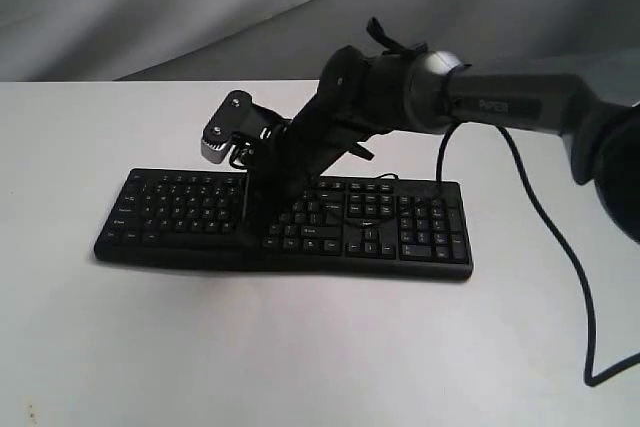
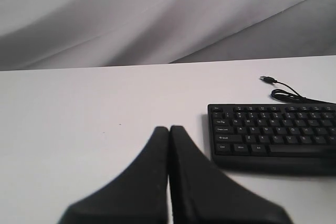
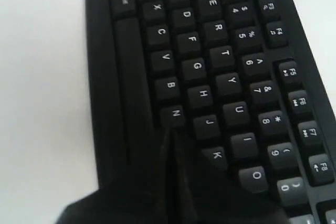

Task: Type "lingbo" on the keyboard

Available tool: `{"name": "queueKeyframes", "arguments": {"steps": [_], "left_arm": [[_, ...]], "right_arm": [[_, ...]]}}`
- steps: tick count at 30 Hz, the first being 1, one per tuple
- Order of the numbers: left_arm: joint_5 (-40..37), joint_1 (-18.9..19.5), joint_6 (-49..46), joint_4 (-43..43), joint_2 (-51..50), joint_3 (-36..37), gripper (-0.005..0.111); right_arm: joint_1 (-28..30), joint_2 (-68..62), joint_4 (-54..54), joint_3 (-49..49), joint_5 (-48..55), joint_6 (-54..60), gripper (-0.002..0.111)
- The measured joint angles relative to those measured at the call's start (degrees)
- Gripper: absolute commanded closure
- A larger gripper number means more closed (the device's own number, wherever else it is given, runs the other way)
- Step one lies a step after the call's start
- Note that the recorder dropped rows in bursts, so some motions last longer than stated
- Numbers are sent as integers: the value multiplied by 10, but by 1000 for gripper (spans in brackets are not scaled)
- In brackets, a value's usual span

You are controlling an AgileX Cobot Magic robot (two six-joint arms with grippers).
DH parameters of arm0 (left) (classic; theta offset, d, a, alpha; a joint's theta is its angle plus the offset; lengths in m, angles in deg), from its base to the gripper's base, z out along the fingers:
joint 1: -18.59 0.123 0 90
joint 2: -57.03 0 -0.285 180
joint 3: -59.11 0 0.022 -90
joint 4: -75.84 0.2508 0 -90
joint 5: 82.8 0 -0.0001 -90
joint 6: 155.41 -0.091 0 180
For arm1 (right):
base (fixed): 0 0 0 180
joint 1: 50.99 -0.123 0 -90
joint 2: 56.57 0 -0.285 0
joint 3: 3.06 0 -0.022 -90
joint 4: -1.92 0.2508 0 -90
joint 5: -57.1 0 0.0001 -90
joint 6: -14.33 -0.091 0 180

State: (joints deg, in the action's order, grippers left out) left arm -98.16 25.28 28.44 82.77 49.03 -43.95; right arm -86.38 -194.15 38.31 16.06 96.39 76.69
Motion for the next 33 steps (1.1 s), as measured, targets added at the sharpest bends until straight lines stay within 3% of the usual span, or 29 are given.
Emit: {"name": "queueKeyframes", "arguments": {"steps": [33], "left_arm": [[0,0,0,0,0,0,106]], "right_arm": [[25,-28,-44,14,3,-13,108]]}}
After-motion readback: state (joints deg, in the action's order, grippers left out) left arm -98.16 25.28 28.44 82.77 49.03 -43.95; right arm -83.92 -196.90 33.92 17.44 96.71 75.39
